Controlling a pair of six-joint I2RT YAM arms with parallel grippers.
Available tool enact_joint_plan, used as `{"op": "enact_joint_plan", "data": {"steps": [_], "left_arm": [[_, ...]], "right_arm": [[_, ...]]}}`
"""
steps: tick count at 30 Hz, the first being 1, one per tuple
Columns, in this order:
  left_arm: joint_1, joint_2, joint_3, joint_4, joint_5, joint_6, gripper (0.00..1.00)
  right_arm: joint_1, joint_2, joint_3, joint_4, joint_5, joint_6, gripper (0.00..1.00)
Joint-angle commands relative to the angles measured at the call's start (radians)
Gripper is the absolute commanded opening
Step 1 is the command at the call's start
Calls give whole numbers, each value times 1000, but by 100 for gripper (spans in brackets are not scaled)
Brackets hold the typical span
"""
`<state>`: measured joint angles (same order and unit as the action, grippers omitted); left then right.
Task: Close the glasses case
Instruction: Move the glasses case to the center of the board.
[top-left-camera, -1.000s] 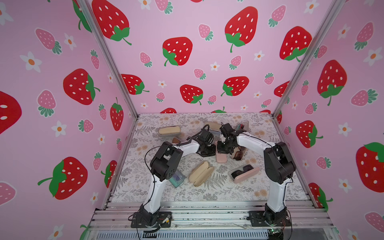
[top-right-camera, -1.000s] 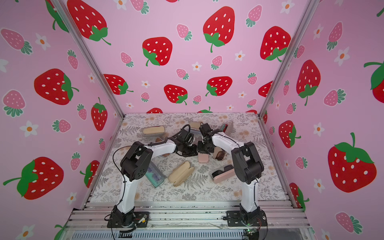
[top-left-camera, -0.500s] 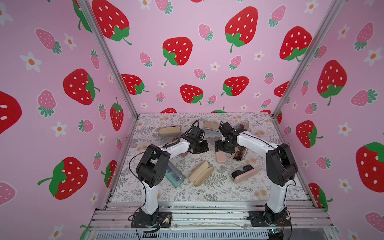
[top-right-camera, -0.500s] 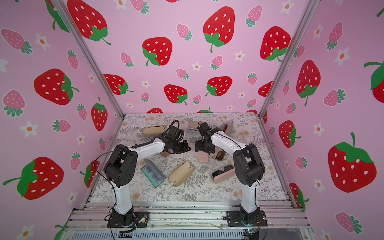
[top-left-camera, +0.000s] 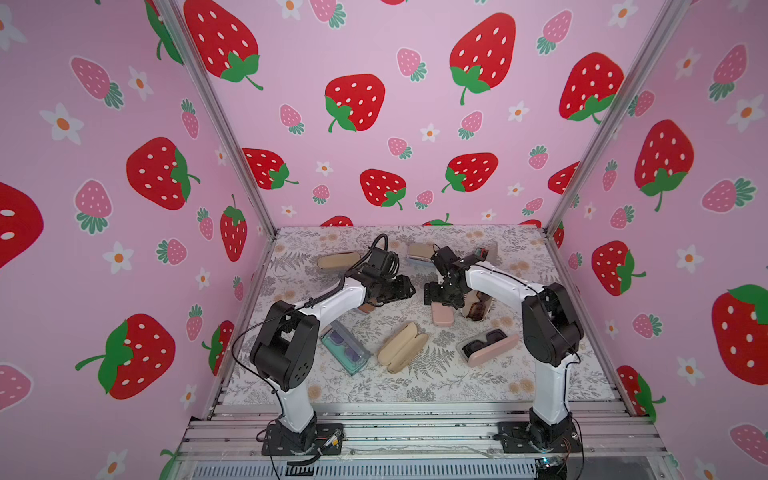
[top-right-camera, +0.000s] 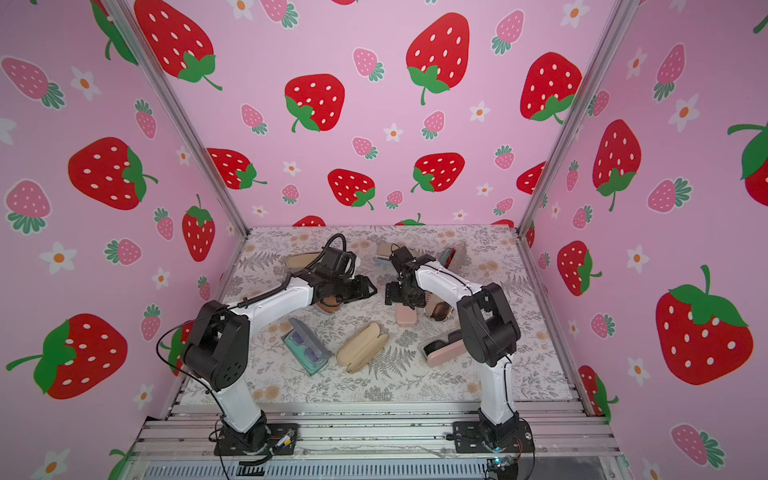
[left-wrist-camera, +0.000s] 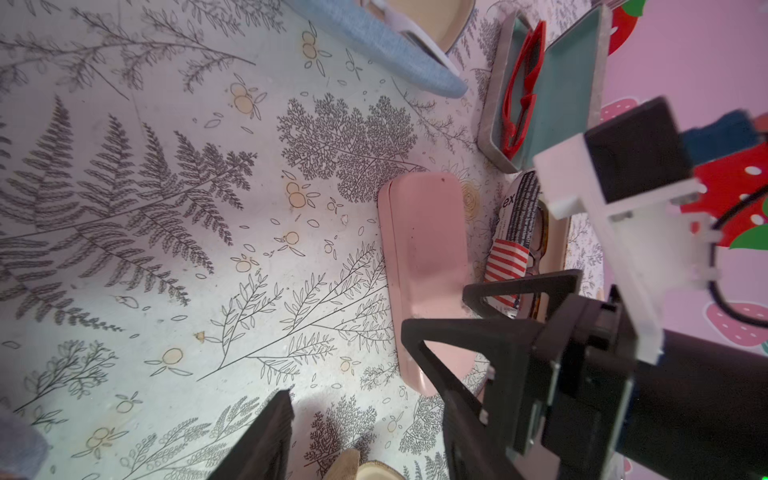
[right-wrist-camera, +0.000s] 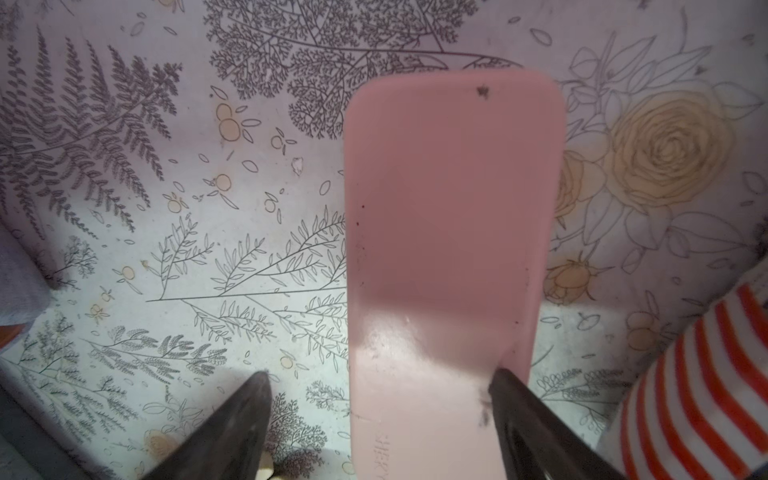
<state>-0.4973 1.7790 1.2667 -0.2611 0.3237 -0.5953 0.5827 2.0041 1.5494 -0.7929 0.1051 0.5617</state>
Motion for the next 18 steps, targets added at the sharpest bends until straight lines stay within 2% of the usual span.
{"op": "enact_joint_plan", "data": {"steps": [1,8,10,18], "left_arm": [[7,-31,-18,-24,-13,14,58],[13,-38,-30,-12,-9,5,58],[12,-38,-33,-9,-6,3,58],[13,-48,-43,-6,-6,5,61]], "right_arm": [[5,-2,-4,-45,31,9,84],[6,-44,-6,-63,61,-4,85],[6,-37,0,-76,73,-8,88],[6,30,21,-70,50,-16,89]]}}
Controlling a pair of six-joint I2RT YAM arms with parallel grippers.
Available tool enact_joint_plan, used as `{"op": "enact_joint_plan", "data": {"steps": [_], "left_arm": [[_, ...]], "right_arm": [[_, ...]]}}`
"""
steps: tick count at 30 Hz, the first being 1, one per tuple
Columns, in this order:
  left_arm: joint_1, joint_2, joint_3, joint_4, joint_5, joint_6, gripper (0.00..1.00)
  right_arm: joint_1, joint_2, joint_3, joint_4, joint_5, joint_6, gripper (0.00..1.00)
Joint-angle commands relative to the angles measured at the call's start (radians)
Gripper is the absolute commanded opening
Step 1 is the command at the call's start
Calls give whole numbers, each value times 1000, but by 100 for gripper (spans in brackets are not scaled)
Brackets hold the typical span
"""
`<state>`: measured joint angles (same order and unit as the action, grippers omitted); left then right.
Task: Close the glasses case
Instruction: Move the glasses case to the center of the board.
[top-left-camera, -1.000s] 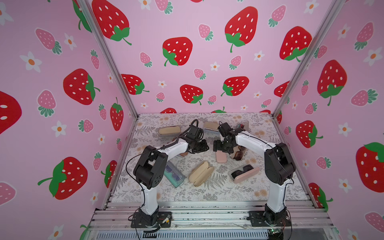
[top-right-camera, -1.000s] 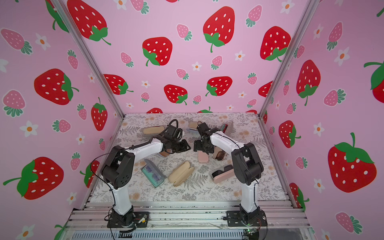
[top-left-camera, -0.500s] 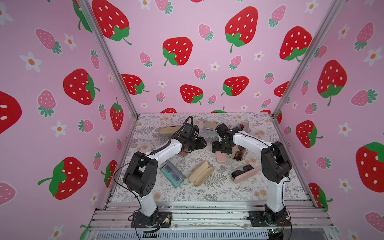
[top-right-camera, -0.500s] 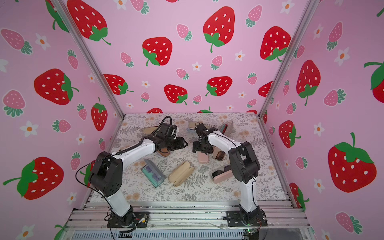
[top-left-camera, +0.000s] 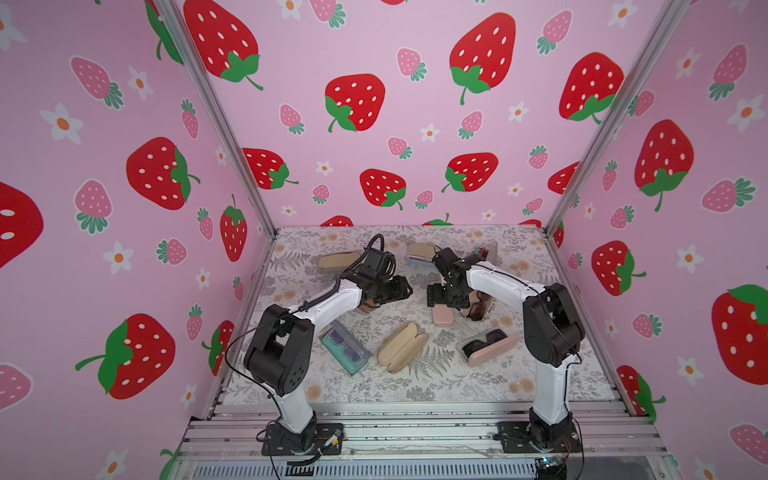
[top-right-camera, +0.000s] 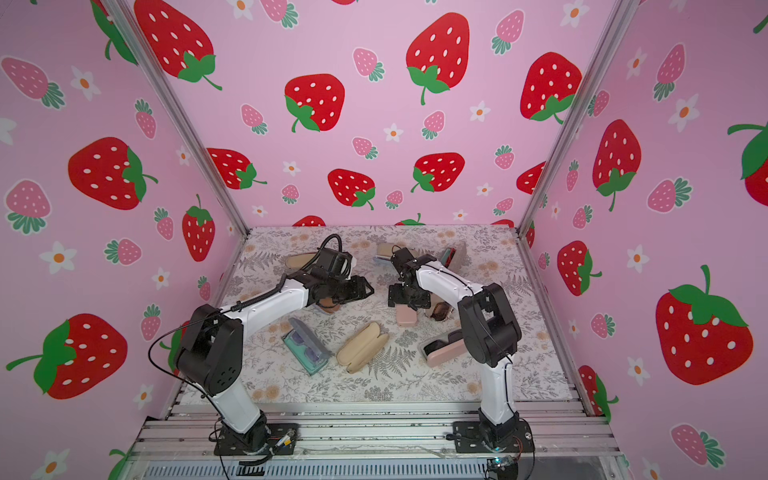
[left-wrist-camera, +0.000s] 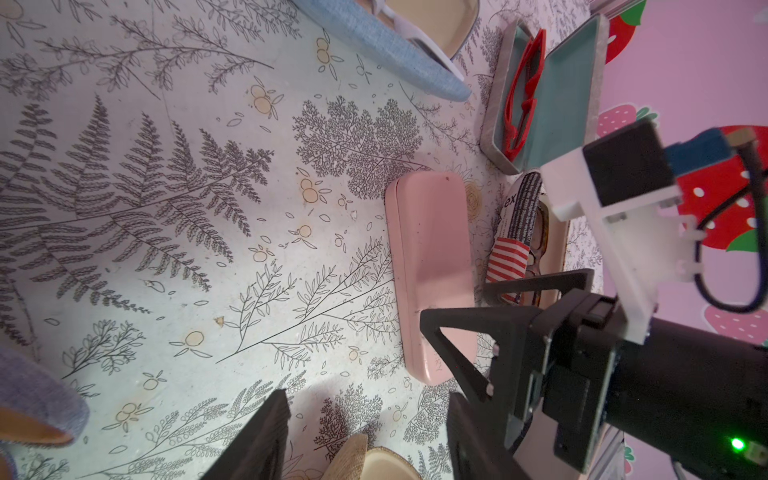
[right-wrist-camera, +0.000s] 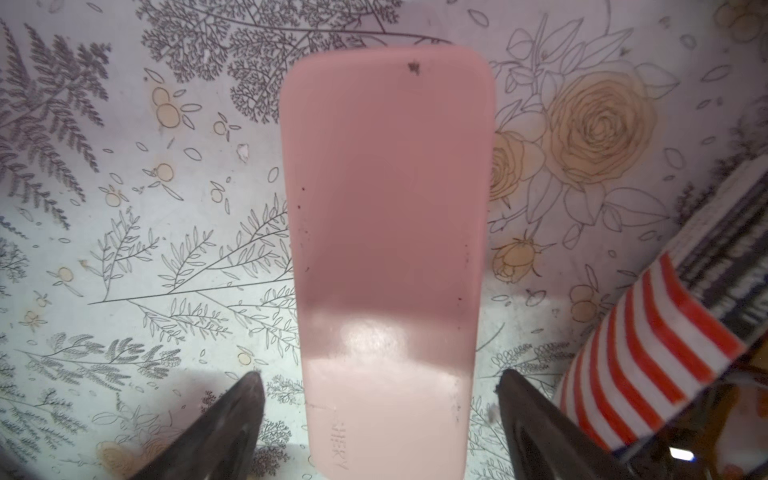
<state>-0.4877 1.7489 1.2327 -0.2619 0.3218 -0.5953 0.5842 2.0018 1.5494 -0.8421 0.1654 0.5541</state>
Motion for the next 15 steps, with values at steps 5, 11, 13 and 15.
{"op": "enact_joint_plan", "data": {"steps": [5,11,13,15], "left_arm": [[7,-18,-17,-6,-7,7,61],[15,-12,-27,7,3,6,61],[19,-12,-31,10,7,6,61],[24,-14,-35,13,11,7,60]], "right_arm": [[5,67,34,-9,-37,-5,89],[8,98,58,-14,-47,-5,84],[8,109,73,-15,-53,-4,77],[12,126,97,-16,-59,1,64]]}}
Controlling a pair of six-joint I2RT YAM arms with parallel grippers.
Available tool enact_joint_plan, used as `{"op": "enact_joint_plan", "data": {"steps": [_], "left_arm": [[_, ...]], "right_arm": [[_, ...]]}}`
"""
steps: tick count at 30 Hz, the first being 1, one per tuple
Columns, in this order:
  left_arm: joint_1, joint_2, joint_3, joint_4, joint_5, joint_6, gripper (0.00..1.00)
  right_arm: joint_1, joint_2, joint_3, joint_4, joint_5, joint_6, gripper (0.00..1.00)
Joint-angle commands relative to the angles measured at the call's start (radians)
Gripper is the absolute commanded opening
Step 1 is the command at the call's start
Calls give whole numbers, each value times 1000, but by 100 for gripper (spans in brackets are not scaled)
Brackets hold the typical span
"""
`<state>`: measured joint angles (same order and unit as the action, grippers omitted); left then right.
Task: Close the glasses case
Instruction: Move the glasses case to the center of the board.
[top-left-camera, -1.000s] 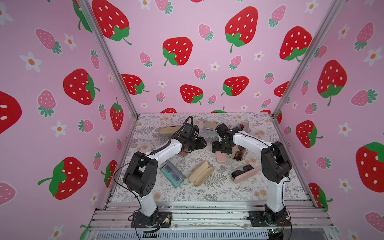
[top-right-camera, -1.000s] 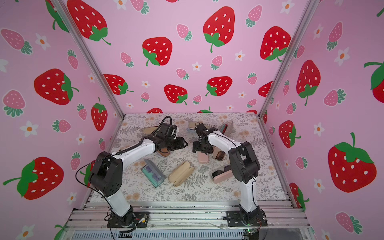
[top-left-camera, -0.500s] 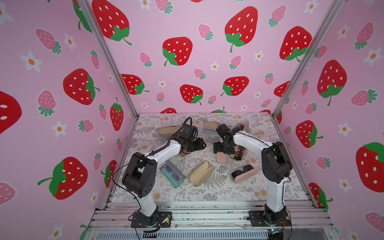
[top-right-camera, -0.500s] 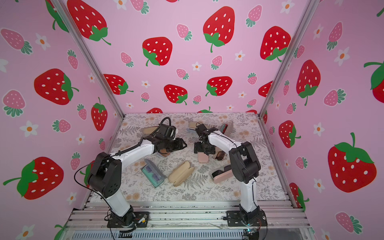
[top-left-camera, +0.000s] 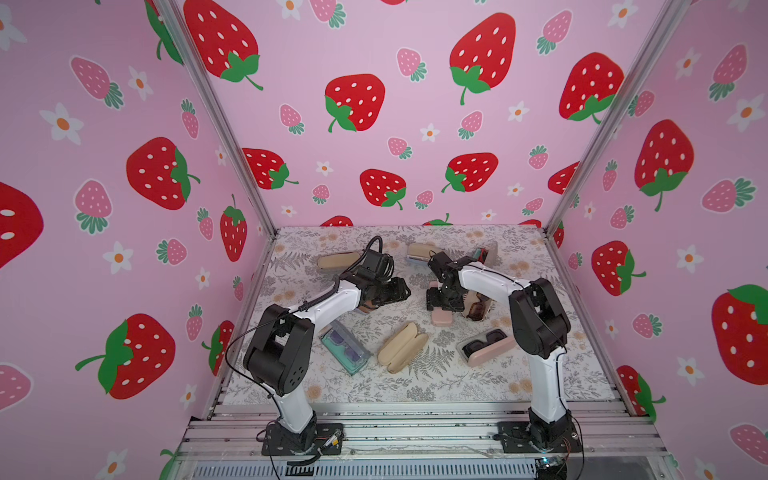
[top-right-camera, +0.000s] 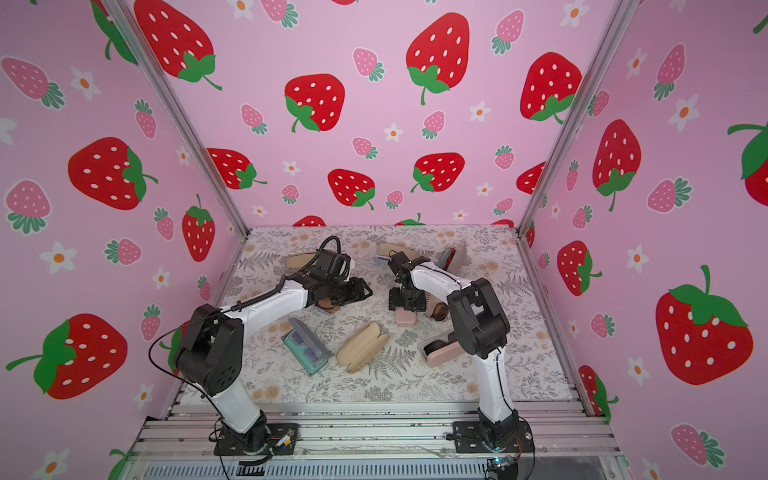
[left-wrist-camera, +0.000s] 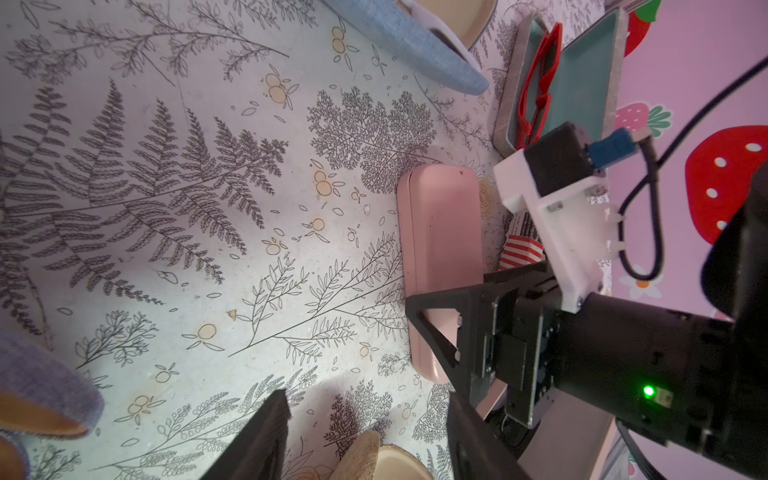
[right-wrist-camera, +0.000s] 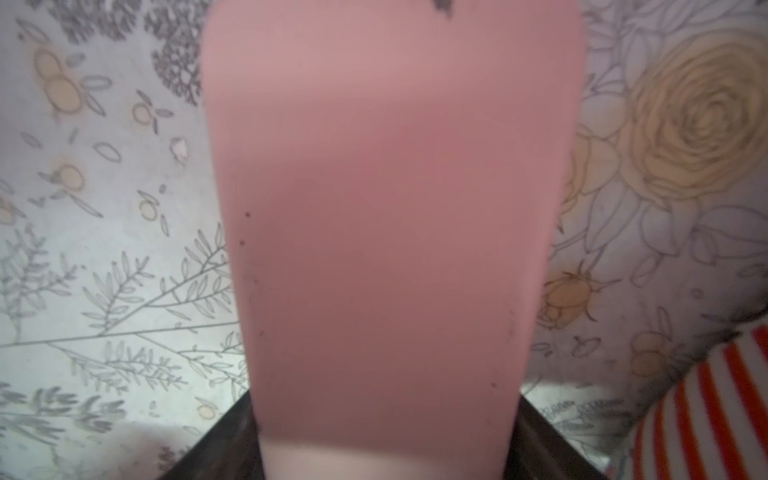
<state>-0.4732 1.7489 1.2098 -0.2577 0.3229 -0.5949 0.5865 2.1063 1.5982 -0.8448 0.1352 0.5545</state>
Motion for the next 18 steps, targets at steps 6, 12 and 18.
{"op": "enact_joint_plan", "data": {"steps": [6,12,18], "left_arm": [[25,-26,-26,9,21,12,60],[28,-30,-30,0,27,17,60],[29,-25,-29,0,31,9,60]], "right_arm": [[15,108,177,-48,-43,22,54],[26,215,356,-89,-68,35,56],[34,272,447,-119,-76,30,74]]}}
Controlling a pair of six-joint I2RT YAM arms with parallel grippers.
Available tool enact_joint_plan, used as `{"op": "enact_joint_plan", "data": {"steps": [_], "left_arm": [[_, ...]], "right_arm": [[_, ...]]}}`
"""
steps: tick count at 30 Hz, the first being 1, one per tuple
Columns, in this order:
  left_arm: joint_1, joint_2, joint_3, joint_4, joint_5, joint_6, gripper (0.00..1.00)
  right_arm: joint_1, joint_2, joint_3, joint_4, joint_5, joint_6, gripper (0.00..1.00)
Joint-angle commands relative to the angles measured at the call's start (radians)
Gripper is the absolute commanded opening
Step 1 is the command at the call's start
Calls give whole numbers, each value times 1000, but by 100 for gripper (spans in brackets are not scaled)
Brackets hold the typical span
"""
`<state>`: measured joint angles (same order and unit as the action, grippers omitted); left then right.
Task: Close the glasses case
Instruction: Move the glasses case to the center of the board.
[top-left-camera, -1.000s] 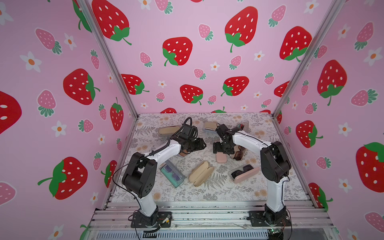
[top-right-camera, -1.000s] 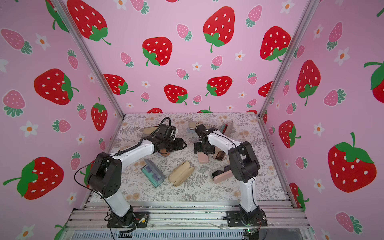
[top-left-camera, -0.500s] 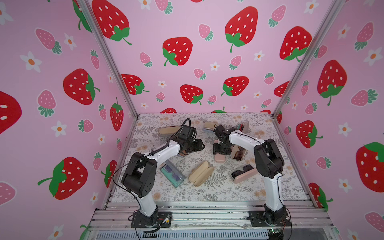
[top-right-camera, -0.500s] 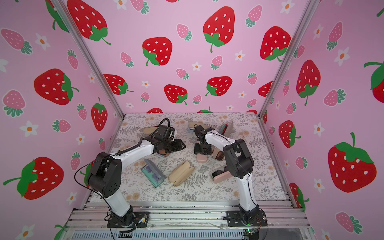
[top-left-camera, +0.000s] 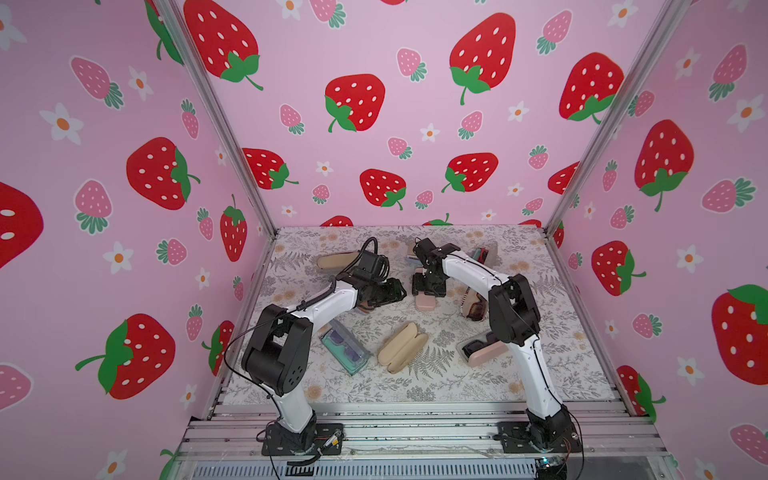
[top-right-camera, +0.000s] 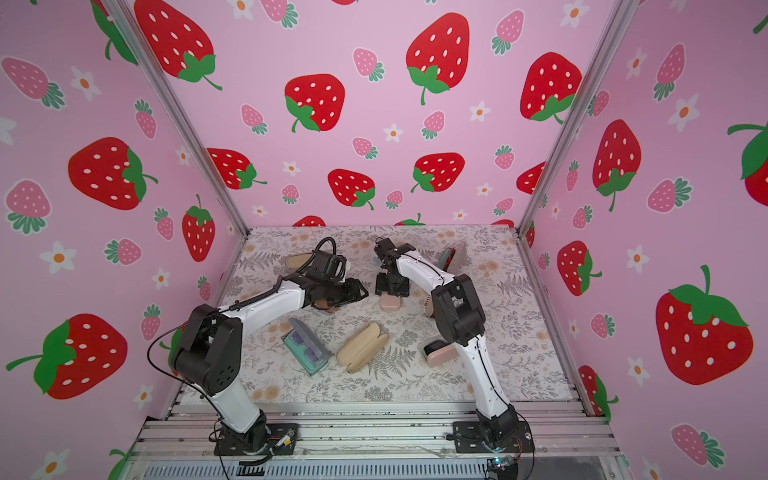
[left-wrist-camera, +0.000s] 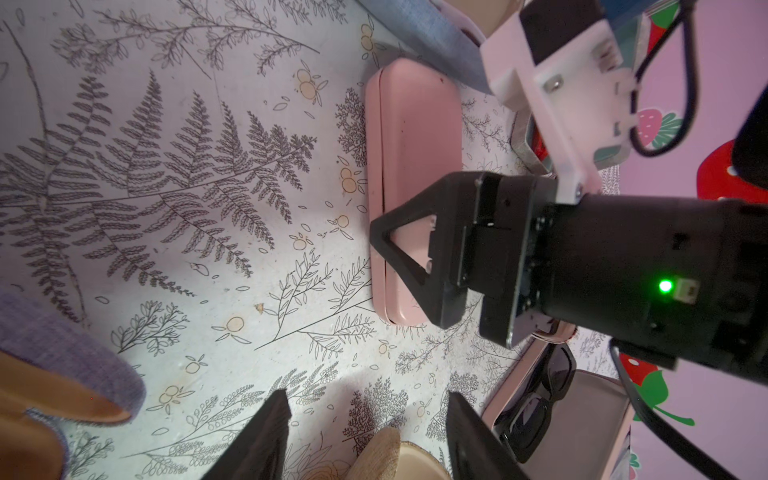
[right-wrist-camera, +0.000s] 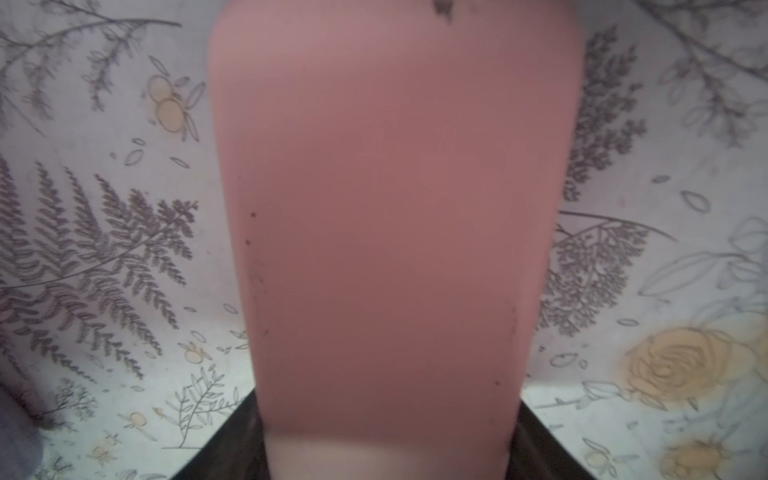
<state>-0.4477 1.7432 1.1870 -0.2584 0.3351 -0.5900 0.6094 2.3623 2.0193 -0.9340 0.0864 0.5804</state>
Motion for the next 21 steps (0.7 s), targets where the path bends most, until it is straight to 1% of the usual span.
{"op": "enact_joint_plan", "data": {"steps": [1,4,7,11,14,17,21], "left_arm": [[3,-20,-7,2,19,1,60],[3,-22,-4,5,21,-8,60],[1,-28,0,8,25,-16,61],[-8,-36,4,7,24,-23,62],[-28,-30,20,3,20,-22,62],[-55,-7,44,-1,13,-24,62],[-86,32,84,3,19,-33,61]], "right_arm": [[13,12,24,-30,-24,4,76],[13,-22,-9,-11,-11,2,81],[12,-96,-76,27,0,5,83],[12,-227,-171,44,35,9,84],[12,-351,-273,74,57,7,84],[11,-463,-356,78,85,-2,85],[10,-569,-431,45,132,-11,86]]}}
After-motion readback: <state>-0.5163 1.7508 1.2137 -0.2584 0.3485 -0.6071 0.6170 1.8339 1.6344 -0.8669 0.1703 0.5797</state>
